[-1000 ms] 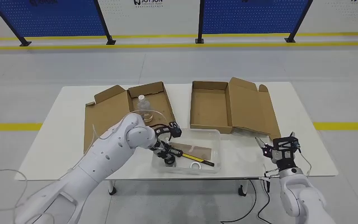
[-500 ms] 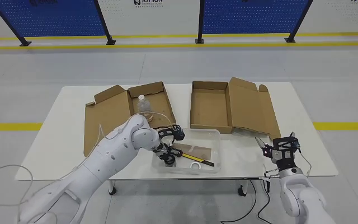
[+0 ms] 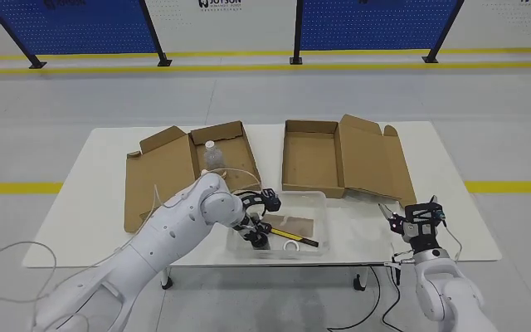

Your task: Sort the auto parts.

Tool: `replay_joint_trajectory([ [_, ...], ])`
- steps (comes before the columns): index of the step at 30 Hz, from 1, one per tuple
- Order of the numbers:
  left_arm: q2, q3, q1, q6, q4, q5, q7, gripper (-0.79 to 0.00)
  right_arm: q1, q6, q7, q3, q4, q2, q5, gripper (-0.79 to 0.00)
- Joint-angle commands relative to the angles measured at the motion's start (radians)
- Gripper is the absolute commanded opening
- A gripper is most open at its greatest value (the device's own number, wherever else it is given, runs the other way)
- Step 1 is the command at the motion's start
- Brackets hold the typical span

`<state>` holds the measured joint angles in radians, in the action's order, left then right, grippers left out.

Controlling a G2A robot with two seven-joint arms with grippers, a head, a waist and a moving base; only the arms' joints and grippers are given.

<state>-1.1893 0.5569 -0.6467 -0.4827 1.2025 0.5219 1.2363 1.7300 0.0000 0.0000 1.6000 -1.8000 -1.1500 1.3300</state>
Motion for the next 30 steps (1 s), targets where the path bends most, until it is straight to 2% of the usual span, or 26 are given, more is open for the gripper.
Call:
replay_joint_trajectory([
  [1, -0.001, 0.002, -0.001, 0.007, 0.007, -0.007, -0.005, -0.785, 0.000, 0.000, 0.000, 0.000, 0.000, 0.000, 0.000, 0.000],
  [7, 0.007, 0.028, -0.010, 0.028, 0.049, 0.004, -0.033, -0.785, 0.000, 0.000, 0.000, 0.000, 0.000, 0.000, 0.000, 0.000],
  [15, 0.035, 0.095, -0.046, 0.046, 0.145, 0.004, -0.059, -0.785, 0.000, 0.000, 0.000, 0.000, 0.000, 0.000, 0.000, 0.000],
  [30, 0.122, 0.310, -0.230, 0.066, 0.463, 0.039, -0.126, -0.785, 0.000, 0.000, 0.000, 0.000, 0.000, 0.000, 0.000, 0.000],
])
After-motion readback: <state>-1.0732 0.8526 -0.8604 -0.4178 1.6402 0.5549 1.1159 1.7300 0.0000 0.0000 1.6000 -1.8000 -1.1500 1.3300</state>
